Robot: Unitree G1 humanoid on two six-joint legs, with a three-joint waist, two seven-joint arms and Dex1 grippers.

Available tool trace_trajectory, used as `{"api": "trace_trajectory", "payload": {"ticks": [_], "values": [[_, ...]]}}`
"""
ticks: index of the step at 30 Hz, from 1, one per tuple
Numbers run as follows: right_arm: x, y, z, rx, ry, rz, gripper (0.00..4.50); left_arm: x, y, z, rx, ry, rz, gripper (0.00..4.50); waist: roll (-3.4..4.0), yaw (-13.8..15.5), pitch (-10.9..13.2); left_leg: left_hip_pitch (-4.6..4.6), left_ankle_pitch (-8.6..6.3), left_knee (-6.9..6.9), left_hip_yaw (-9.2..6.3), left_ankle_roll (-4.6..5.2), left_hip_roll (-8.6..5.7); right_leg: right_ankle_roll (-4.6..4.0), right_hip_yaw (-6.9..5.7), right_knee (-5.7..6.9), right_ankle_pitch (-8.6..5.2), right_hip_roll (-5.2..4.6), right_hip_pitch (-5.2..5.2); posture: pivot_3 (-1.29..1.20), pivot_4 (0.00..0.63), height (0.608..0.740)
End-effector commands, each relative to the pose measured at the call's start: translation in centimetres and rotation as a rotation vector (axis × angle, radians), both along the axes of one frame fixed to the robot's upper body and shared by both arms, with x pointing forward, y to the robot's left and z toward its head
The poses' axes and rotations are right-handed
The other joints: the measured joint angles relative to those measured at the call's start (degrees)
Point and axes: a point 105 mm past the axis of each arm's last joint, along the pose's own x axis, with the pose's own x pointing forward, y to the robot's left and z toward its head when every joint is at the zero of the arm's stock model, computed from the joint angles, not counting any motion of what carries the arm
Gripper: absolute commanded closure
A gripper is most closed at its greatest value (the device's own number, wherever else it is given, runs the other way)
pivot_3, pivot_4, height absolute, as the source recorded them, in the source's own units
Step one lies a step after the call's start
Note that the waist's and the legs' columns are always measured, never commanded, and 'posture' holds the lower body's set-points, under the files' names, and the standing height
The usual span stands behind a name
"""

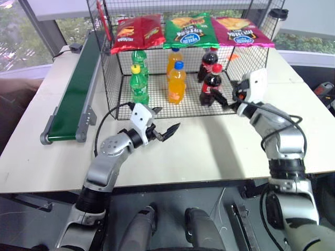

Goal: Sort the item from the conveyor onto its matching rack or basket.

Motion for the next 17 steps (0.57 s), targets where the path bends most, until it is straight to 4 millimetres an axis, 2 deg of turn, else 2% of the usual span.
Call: {"api": "trace_trajectory", "payload": {"ticks": [1, 3, 5, 10, 17], "values": [[-3.4, 2.9, -1.5, 0.046, 0.055, 0.203, 0.05, -0.3, 1.2, 0.0, 0.006, -0.018, 0.036, 0.00, 0.00, 0.12, -0.01, 0.00, 0.00, 0.00, -0.01, 0.00, 0.00, 0.00, 0.00, -0.02, 0.00, 0.00, 0.01, 0.00, 0.150, 0.738], [-5.2, 4.3, -3.2, 0.048, 0.108, 0.290, 0.05, -0.4, 2.0, -0.7, 0.007, 0.011, 0.059, 0.00, 0.00, 0.15, -0.01, -0.01, -0.01, 0.00, -0.01, 0.00, 0.00, 0.01, 0.00, -0.03, -0.01, -0.02, 0.01, 0.00, 0.150, 0.738], [-6.0, 5.1, -4.3, 0.037, 0.134, 0.319, 0.05, -0.6, 2.4, -1.3, 0.005, 0.041, 0.071, 0.00, 0.01, 0.13, -0.01, -0.02, -0.02, 0.02, 0.00, -0.01, -0.01, 0.00, 0.00, -0.03, -0.01, -0.04, 0.01, 0.00, 0.150, 0.738], [-6.0, 5.5, -5.7, 0.036, 0.170, 0.317, 0.05, -1.3, 2.7, -2.7, 0.005, 0.106, 0.084, 0.00, 0.00, 0.11, -0.02, 0.00, -0.11, 0.08, -0.02, -0.16, 0.01, -0.01, -0.01, -0.03, -0.03, -0.08, 0.07, 0.00, 0.150, 0.738], [-5.6, 5.6, -5.8, 0.030, 0.173, 0.320, 0.05, -1.7, 2.9, -2.7, -0.009, 0.108, 0.079, 0.00, 0.00, 0.25, -0.02, -0.03, -0.11, 0.07, -0.03, -0.16, -0.01, -0.04, -0.03, -0.08, -0.02, -0.08, 0.06, 0.00, 0.150, 0.738]]}}
